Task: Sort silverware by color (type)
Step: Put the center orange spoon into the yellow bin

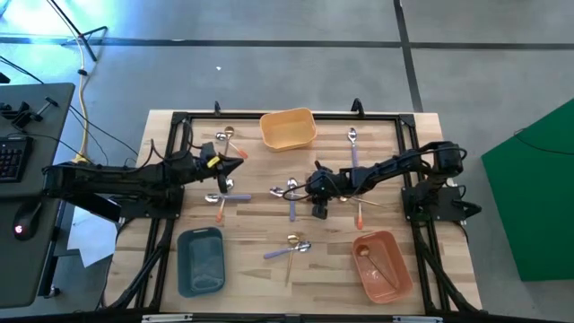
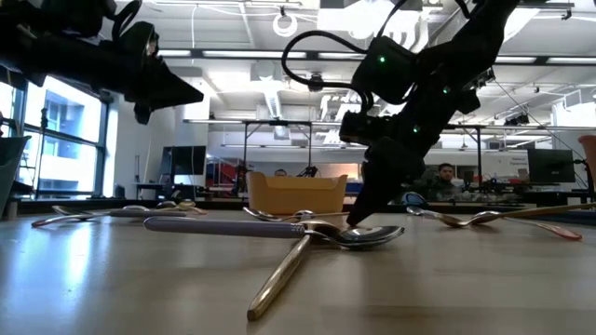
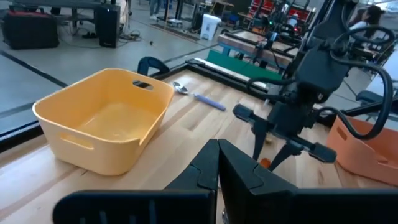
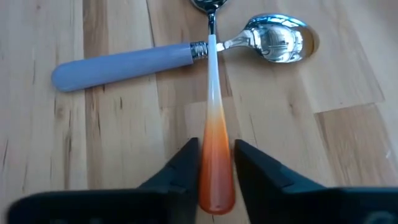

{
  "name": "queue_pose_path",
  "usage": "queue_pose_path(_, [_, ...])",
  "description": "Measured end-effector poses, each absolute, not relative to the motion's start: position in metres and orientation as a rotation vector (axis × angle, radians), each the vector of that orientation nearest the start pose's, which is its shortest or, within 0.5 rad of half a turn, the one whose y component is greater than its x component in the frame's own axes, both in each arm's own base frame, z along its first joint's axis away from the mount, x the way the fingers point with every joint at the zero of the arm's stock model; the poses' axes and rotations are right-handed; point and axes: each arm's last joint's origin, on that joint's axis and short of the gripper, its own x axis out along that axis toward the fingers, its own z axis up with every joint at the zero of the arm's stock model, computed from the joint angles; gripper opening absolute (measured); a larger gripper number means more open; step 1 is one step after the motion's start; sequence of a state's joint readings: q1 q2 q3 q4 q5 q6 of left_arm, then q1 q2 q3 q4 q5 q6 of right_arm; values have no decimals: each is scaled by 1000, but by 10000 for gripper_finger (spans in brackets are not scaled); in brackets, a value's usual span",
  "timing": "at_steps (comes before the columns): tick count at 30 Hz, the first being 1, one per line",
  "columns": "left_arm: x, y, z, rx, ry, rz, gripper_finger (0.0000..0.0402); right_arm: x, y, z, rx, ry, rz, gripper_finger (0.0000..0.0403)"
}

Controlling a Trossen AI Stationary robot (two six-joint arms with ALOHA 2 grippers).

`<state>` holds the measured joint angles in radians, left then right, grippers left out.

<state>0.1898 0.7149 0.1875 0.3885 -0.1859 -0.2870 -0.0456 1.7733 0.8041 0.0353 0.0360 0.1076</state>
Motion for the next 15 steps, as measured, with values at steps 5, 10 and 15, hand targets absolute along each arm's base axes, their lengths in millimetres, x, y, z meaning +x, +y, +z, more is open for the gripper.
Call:
queue_pose_path(5, [154,35,189,-317,103,391,0,319,-16,116,91,928,-119,43])
queue_pose_path(10, [154,35,189,-324,104,390,1,319,-17,122,108,899,-83,43])
queue_pose_path(15, [154,35,189,-327,103,390,1,318,-24,147,128,802,-78,43])
